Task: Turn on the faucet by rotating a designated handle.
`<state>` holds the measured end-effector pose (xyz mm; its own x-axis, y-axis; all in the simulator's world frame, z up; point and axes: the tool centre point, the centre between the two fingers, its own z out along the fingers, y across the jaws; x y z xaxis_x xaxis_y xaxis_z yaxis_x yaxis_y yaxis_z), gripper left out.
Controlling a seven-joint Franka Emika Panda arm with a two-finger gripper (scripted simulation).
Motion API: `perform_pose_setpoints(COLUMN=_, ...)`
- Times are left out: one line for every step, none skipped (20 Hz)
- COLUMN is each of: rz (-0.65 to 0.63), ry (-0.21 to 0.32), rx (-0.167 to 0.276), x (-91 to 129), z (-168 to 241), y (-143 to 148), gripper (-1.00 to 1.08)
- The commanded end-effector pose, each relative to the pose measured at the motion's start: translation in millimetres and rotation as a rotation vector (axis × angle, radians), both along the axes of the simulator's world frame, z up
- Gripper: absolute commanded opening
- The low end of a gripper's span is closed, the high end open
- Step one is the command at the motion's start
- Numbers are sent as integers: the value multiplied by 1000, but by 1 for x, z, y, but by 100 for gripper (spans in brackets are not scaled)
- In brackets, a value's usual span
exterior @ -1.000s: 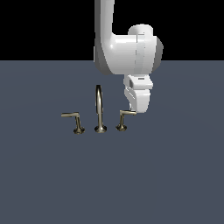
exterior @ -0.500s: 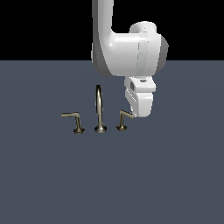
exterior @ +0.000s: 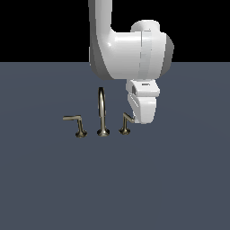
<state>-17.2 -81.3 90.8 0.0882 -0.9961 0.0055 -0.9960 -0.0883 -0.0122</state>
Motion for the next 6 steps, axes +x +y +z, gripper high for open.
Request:
perform_pose_setpoints(rz=13, ry=9, rx=4, x=-9, z=0, y=16, gripper=-100)
perform_pose_setpoints(rz=13, ry=10, rx=4, x=-12, z=0, y=20, gripper=-100)
perform_pose_setpoints(rz=13, ry=11, rx=4, x=-15, z=0, y=23, gripper=-100)
perform_pose_setpoints(rz=13, ry=12, rx=4, x=-18, z=0, y=26, gripper=-100)
perform_pose_setpoints(rz=13, ry=13, rx=4, x=-21, z=0, y=30, gripper=-100)
perform_pose_setpoints(rz=13, ry=13, rx=4, x=-21, z=0, y=30, gripper=-100)
